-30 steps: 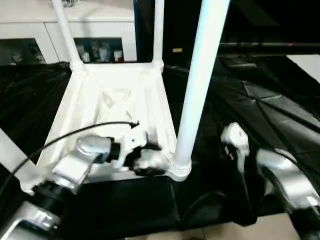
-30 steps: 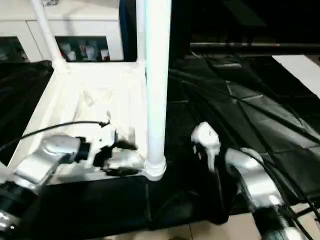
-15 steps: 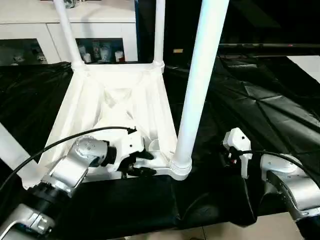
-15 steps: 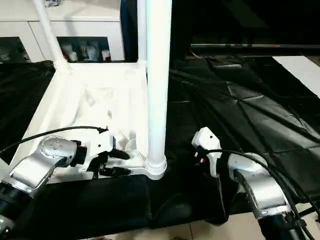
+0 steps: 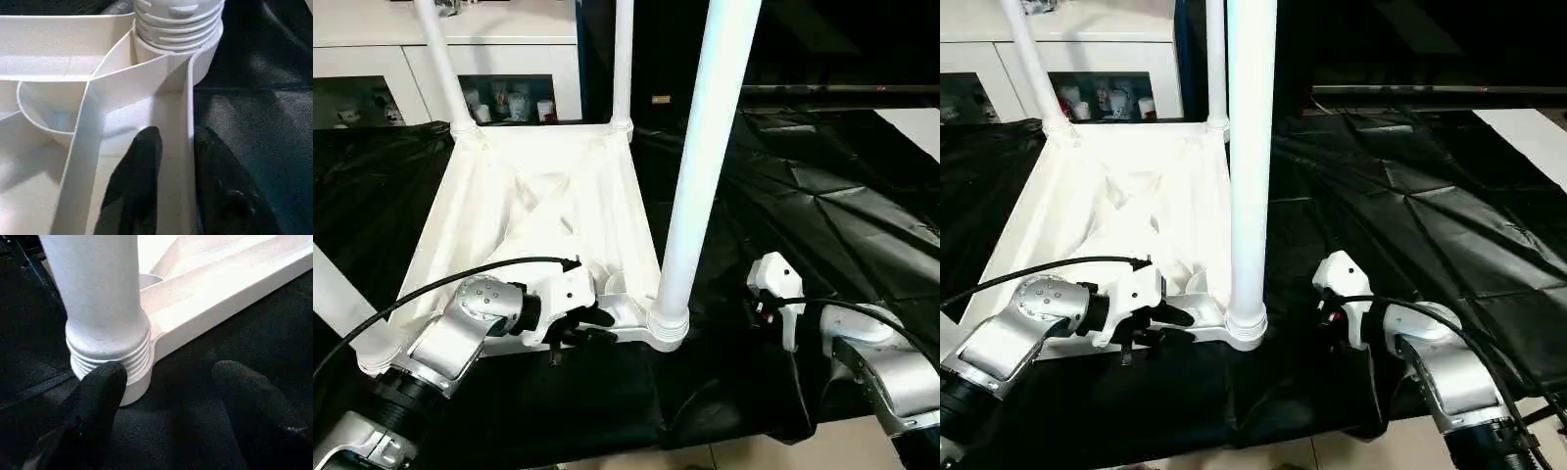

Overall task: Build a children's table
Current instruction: Rotate leg to tighten

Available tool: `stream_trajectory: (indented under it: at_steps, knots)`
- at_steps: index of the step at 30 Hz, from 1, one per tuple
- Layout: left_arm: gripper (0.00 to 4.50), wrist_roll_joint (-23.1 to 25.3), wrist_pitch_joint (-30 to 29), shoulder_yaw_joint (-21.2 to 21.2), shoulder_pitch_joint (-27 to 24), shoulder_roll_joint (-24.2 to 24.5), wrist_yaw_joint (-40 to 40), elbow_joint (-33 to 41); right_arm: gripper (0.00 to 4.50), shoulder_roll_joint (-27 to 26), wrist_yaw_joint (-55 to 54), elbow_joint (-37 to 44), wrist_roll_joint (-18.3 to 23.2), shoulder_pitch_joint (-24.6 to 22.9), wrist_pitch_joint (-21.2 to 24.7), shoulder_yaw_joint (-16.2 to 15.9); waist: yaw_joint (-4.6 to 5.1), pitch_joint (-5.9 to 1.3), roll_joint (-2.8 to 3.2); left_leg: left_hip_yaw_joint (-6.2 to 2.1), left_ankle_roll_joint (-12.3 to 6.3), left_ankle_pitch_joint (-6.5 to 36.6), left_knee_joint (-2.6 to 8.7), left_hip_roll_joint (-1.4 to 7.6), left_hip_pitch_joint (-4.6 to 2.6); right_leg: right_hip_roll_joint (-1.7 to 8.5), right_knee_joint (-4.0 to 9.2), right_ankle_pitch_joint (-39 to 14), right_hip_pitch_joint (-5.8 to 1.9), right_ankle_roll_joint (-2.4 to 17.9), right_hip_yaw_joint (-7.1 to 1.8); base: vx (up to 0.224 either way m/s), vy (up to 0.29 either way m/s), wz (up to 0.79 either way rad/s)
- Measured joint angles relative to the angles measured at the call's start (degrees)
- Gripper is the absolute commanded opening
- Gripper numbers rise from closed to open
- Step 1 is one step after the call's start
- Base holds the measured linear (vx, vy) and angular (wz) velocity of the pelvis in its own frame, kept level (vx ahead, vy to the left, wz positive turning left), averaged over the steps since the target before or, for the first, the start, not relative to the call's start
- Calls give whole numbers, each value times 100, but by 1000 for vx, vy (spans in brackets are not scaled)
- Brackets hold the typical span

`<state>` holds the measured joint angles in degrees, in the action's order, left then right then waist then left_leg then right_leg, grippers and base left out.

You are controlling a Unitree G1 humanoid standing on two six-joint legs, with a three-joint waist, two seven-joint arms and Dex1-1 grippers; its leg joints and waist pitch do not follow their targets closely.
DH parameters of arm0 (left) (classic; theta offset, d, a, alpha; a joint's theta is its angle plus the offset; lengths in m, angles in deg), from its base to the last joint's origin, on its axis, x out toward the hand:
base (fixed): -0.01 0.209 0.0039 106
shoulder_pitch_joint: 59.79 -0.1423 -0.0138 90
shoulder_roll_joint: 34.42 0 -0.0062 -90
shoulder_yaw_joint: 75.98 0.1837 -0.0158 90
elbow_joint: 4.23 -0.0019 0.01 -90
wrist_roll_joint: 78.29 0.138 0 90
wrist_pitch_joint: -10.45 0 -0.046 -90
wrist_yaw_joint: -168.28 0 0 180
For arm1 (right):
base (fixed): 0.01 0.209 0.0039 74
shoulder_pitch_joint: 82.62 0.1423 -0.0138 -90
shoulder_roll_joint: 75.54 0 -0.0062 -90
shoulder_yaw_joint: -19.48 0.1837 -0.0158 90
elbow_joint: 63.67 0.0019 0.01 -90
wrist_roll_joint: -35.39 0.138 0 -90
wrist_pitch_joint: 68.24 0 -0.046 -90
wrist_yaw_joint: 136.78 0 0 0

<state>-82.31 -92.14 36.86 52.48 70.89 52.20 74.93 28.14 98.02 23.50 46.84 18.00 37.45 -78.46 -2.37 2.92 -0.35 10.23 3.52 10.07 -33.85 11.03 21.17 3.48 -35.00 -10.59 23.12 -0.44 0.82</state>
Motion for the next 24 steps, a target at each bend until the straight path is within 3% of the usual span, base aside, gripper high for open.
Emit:
stream_trajectory:
  at_steps: [11, 18, 21, 24]
  knots:
    - [2, 23, -394, -17, -36, -42, -89, 149, 333, -40, -132, -17, -68, -52, -31, -52, 39, 0, 1, -2, 0, 0, 0, 0, -5, -1, -2, 0, 0, 0, 0, 0, 0, 0]
    - [2, 100, -1068, -176, 44, -475, -882, 150, 333, -470, -877, -480, -230, 142, -99, 84, 113, -2, 6, -20, 0, 0, -3, -6, -13, -1, 2, 0, 6, 0, 4, 0, 0, 0]
    - [0, 156, -1026, -184, 67, -504, -975, 129, 350, -591, -871, -641, -160, 258, -169, 109, 156, -3, 6, -29, 0, 0, -2, -7, -14, -5, 1, 0, 9, 0, 6, 0, 0, 0]
    - [0, 184, -838, -164, 47, -496, -893, 124, 350, -706, -731, -698, 21, 291, -241, 141, 140, -6, 13, -33, 0, 0, -1, -7, -10, -6, 0, 1, 14, 1, 7, 0, 0, 0]
